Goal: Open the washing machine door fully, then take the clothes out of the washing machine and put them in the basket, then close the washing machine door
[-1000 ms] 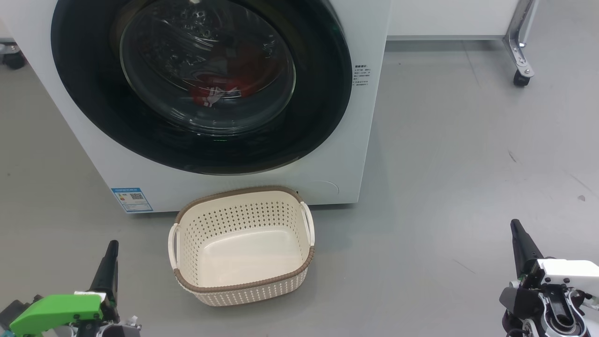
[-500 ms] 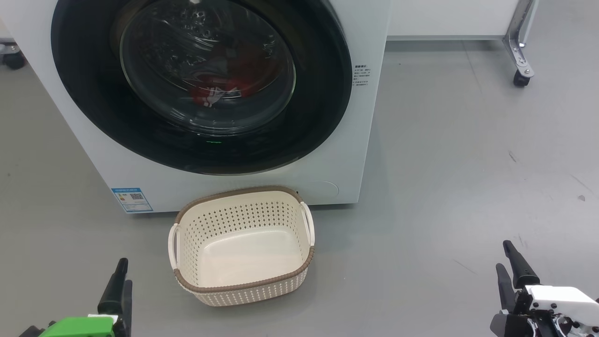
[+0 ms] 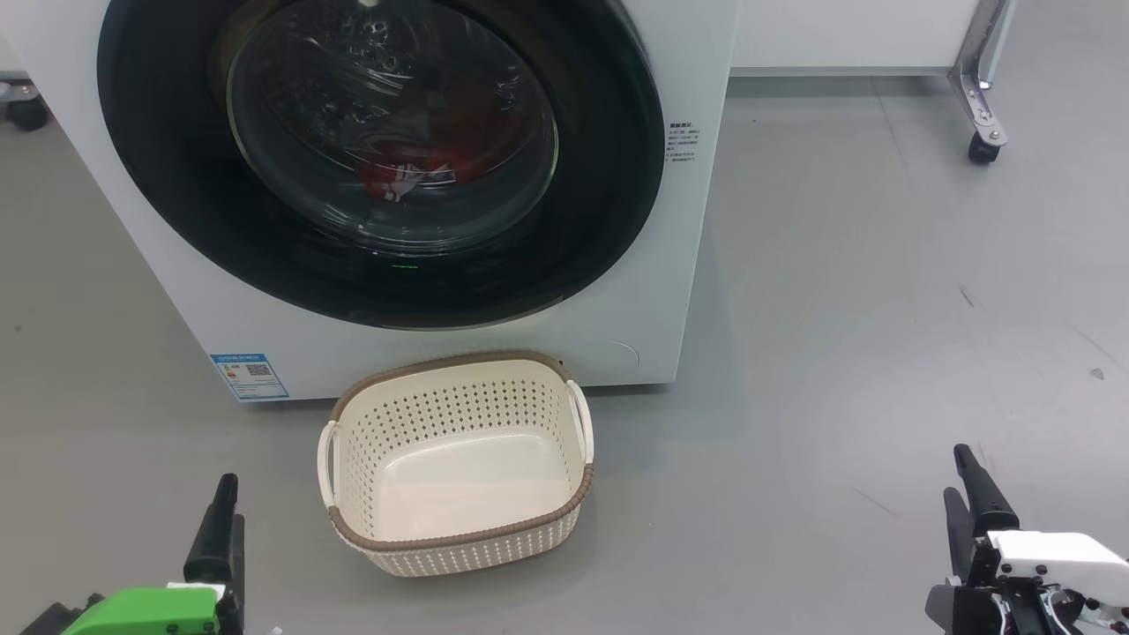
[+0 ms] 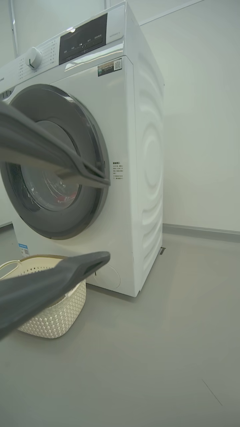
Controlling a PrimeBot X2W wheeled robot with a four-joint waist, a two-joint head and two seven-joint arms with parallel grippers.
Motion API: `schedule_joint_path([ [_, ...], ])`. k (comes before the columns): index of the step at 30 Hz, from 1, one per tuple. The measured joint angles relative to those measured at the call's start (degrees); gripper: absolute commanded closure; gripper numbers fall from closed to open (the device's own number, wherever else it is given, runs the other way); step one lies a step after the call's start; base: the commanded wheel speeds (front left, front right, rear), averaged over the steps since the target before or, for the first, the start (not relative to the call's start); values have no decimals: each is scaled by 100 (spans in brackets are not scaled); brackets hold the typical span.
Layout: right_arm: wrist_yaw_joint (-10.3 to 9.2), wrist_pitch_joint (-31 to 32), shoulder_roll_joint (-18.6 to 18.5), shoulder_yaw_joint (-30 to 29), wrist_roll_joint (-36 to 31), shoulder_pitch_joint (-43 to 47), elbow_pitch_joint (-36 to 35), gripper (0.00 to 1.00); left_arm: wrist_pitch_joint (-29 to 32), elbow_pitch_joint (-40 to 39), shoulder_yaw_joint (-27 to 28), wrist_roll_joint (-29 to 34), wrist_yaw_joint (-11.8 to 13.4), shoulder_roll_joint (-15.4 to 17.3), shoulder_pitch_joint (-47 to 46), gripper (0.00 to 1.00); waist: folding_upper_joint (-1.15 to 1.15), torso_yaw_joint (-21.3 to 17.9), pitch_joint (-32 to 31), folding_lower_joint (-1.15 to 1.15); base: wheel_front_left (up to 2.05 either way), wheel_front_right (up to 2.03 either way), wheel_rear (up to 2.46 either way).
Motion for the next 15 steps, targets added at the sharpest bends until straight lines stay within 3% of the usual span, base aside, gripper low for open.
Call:
schedule_joint_path([
  [15, 1, -341, -314, 297, -1038, -83, -98, 0, -355, -280, -260, 1063, -1, 274, -90, 0, 0, 14, 6, 0, 0, 0, 0],
])
